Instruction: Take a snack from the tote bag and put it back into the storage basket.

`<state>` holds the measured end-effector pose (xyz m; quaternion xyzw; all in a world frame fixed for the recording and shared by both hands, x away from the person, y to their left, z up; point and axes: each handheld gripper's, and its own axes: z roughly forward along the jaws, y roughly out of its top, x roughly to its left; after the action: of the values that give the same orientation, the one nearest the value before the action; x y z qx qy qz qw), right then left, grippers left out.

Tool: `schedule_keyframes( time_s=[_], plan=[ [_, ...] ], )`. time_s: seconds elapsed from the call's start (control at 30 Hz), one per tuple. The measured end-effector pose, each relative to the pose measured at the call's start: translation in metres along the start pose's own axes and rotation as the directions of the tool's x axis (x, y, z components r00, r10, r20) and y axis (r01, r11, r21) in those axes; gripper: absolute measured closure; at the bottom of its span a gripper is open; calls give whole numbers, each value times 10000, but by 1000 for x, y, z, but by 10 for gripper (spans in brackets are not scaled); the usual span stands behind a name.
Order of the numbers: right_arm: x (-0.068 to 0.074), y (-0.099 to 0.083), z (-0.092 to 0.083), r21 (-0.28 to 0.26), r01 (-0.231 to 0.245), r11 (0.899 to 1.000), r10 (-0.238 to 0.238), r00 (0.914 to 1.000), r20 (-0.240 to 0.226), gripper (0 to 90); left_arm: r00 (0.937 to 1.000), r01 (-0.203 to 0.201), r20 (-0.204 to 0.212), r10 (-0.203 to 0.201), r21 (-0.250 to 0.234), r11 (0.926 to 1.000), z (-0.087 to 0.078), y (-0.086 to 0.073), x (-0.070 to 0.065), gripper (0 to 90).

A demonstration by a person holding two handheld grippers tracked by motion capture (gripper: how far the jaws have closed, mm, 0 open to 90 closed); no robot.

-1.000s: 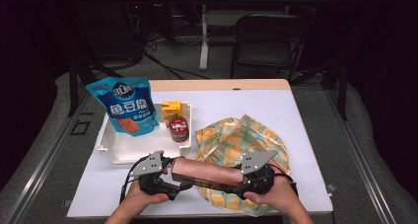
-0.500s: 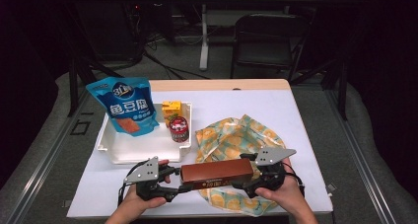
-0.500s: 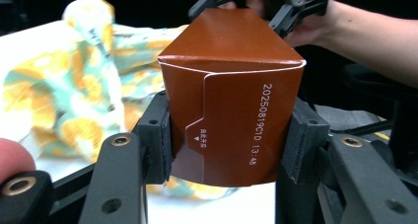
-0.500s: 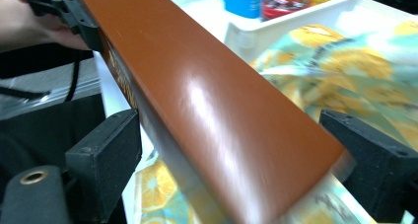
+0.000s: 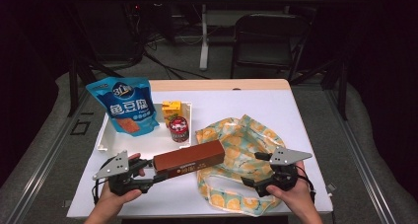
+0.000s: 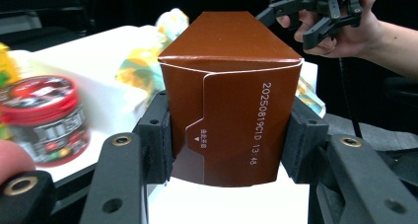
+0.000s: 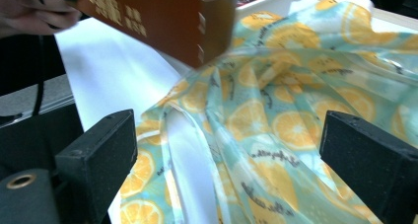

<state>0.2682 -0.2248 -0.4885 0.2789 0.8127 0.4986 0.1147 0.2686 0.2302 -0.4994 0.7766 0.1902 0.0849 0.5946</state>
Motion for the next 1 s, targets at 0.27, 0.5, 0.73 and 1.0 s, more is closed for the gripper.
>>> schedule_keyframes(
  time_s=[0.27,0.5,0.73,1.0],
  plan=[
    [-3,-7,-2,99,-232,9997,226,9984,528,71,9969,203,-756,-212,-134,9997,-32,-9,8,480],
    [-3,-14,-6,98,-450,9989,439,9946,941,71,9893,375,-1394,-423,-364,9986,-57,-16,15,480],
    [-5,-18,-9,62,-535,9985,525,9930,1058,73,9758,676,-2057,-740,-383,9970,-80,-28,23,480],
    [-5,-22,-9,67,-593,9982,580,9910,1207,76,9592,1107,-2590,-1134,-250,9935,-86,-42,38,480]
  ],
)
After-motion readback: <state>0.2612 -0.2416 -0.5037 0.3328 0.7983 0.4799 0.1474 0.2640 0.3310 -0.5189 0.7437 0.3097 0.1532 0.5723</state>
